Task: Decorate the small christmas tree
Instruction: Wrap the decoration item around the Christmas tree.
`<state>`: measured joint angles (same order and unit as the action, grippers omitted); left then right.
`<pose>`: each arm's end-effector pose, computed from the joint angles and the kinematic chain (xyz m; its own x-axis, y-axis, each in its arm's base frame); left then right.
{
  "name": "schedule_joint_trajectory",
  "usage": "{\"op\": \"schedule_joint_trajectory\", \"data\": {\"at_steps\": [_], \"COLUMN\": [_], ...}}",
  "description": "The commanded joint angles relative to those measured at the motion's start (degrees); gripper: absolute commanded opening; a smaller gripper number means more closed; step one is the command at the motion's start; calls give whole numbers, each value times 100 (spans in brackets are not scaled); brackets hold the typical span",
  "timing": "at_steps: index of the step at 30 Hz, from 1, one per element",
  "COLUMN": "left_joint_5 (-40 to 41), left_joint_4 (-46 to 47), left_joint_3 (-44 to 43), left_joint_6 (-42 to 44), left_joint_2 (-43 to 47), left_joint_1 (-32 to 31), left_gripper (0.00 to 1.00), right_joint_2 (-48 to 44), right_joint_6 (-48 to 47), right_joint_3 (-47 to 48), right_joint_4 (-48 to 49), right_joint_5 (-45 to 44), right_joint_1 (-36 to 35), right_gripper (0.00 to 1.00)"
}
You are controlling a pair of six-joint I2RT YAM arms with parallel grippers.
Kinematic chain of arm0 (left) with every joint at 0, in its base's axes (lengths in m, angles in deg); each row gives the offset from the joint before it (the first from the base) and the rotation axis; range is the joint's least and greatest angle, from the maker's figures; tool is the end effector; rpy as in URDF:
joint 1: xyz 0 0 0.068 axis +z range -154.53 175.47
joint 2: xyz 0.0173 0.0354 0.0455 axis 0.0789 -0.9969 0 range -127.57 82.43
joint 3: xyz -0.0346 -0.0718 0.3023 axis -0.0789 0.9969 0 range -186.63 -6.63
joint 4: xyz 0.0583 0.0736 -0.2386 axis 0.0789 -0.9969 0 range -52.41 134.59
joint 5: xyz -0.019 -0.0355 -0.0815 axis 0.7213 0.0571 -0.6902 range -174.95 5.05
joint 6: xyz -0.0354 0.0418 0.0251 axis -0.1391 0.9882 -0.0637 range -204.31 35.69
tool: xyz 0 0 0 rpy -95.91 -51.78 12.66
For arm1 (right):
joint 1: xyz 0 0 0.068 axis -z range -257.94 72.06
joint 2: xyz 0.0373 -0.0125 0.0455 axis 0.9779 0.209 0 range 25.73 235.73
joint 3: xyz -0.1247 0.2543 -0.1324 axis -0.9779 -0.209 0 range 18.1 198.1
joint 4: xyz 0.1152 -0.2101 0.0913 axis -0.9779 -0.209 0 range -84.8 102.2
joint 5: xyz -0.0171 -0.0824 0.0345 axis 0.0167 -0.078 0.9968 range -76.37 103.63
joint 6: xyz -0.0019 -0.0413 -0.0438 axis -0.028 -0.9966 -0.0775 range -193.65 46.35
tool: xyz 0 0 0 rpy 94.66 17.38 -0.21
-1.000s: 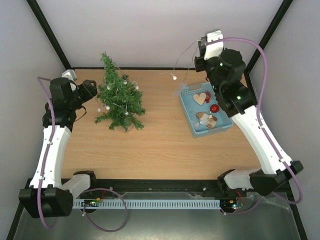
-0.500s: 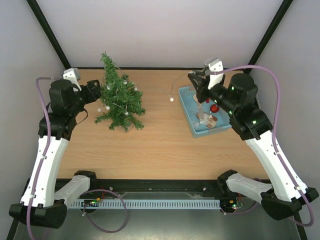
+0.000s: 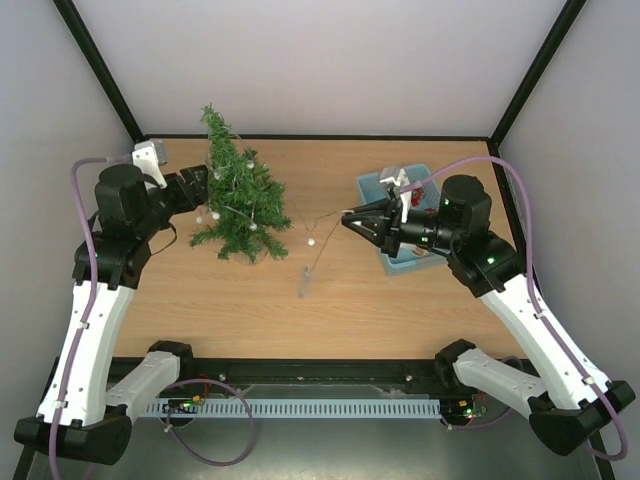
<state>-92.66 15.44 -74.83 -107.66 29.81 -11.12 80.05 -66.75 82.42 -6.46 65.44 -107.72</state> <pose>0.1628 -0.0249 0.4503 -0.3104 -0.3595 -0.8800 0.1310 0.9007 -0.4141 0.1286 0.1138 0.4467 -0.2477 -0.0563 -0.9672 -0.9587 0.1586 0.2363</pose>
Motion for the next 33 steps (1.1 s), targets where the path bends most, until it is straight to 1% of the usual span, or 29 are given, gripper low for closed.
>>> {"op": "schedule_joint_trajectory", "data": {"at_steps": [1,6,12,14,16,19,23,27,33], "left_joint_5": [-154,-446,-1403,-1601,-1658,-1531,-1286,-1150,-1545], "left_joint_4": [-30,-19,169,198,178,119,-38,-212,-289], "left_joint_3": [-5,-93,136,253,327,425,443,437,894], "left_joint_6": [86,247,539,587,619,645,915,1008,1163], "left_joint_2": [62,122,389,554,687,850,1027,1186,1590], "left_joint_1": [-17,-33,-163,-191,-210,-235,-366,-556,-726], "left_gripper": [74,72,65,63,62,59,58,57,54], "right_joint_2": [-215,-192,163,345,566,938,1351,1595,1859], "right_joint_6": [901,1607,2090,2250,2249,2212,2228,2419,2613], "right_joint_3": [-123,-468,-486,-485,-388,-162,86,77,94], "right_joint_4": [1134,1961,2707,3020,3176,3289,3394,3735,3936], "right_joint_5": [844,796,279,98,-84,-281,-642,-1077,-1402], "right_joint_1": [-198,-780,-1648,-1901,-2134,-2423,-2589,-2596,-2603], "right_gripper": [5,5,6,6,6,7,8,8,8]}}
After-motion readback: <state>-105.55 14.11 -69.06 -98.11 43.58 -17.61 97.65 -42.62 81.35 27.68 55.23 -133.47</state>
